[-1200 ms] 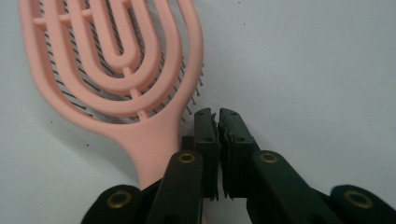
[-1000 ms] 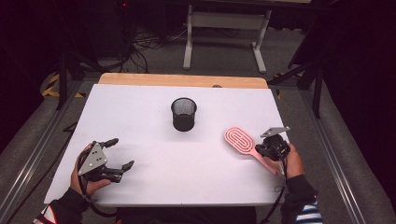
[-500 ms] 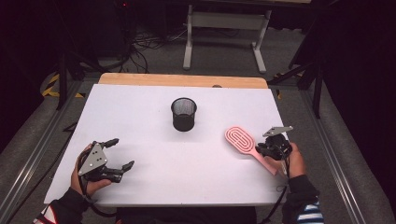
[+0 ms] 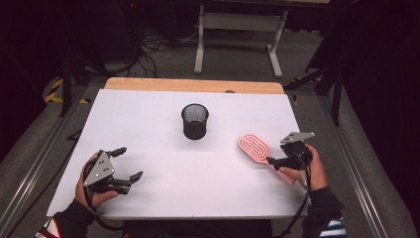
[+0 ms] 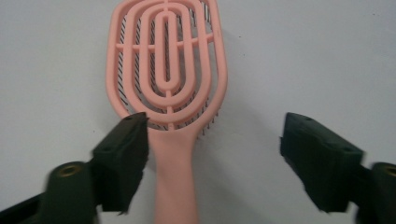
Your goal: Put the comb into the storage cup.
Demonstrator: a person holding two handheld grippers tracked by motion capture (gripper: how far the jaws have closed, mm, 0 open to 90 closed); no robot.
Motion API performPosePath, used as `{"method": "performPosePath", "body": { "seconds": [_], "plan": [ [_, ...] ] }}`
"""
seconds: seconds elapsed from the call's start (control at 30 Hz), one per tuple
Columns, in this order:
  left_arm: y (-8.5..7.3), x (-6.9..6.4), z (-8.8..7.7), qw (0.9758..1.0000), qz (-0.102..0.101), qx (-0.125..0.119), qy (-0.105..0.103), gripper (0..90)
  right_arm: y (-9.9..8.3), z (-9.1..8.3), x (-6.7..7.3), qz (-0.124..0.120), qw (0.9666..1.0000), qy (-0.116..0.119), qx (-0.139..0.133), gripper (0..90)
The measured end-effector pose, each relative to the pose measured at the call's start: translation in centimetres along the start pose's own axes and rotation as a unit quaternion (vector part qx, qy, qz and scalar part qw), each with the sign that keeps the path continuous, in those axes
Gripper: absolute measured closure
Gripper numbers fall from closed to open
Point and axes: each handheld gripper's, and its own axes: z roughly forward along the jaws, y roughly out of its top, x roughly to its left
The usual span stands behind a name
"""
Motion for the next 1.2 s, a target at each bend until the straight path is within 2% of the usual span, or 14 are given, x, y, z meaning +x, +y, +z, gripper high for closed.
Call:
{"method": "performPosePath", "body": {
  "seconds": [0.03,0.1,0.23,0.27,0.33,0.43,0.53,0.63,0.7,0.8,0.87,1.03,1.13,1.2],
  "plan": [
    [0.0,0.0,0.0,1.0000,0.000,-0.001,0.000,8.0,0.1,0.1,0.2,-0.002,1.0000,-0.002,0.006,17.4],
    [0.0,0.0,0.0,1.0000,0.002,0.001,-0.001,8.0,0.2,0.1,0.5,-0.008,0.9999,0.005,0.014,16.0],
    [0.0,0.0,0.0,1.0000,0.001,0.001,-0.001,7.8,0.4,0.5,0.9,-0.017,0.9993,0.016,0.028,7.3],
    [0.0,0.0,0.0,1.0000,0.002,0.002,-0.001,7.8,0.4,0.6,1.1,-0.026,0.9987,0.028,0.034,6.3],
    [0.0,0.0,0.0,1.0000,0.002,0.002,-0.001,7.9,0.4,0.9,1.5,-0.041,0.9973,0.035,0.050,5.5],
    [0.0,-0.2,0.1,1.0000,0.004,0.003,-0.002,7.9,0.4,1.3,1.7,-0.039,0.9966,0.027,0.067,6.0],
    [0.0,-0.2,0.1,1.0000,0.005,0.004,-0.004,7.9,0.2,1.8,1.8,-0.035,0.9956,0.032,0.081,11.1],
    [0.0,-0.2,0.1,1.0000,0.006,0.006,-0.002,7.9,0.1,2.1,1.9,-0.041,0.9941,0.028,0.096,23.8],
    [0.0,-0.2,0.2,0.9999,0.008,0.007,-0.002,7.9,0.0,2.4,2.0,-0.045,0.9925,0.037,0.107,31.1],
    [0.0,-0.2,0.2,0.9999,0.007,0.007,-0.003,8.0,0.1,2.3,1.9,-0.040,0.9928,0.047,0.103,41.6],
    [0.0,-0.2,0.3,0.9999,0.006,0.008,-0.005,8.1,0.1,2.3,1.8,-0.038,0.9929,0.045,0.104,45.0],
    [0.0,-0.2,0.4,0.9999,0.008,0.011,-0.002,8.1,0.0,2.3,1.7,-0.036,0.9923,0.064,0.100,55.9],
    [-0.1,-0.2,0.5,0.9999,0.005,0.013,-0.003,8.3,0.0,2.2,1.7,-0.039,0.9923,0.068,0.096,66.6],
    [-0.1,-0.2,0.5,0.9999,0.005,0.014,-0.002,8.3,0.0,2.2,1.6,-0.042,0.9925,0.067,0.094,68.9]
  ]
}}
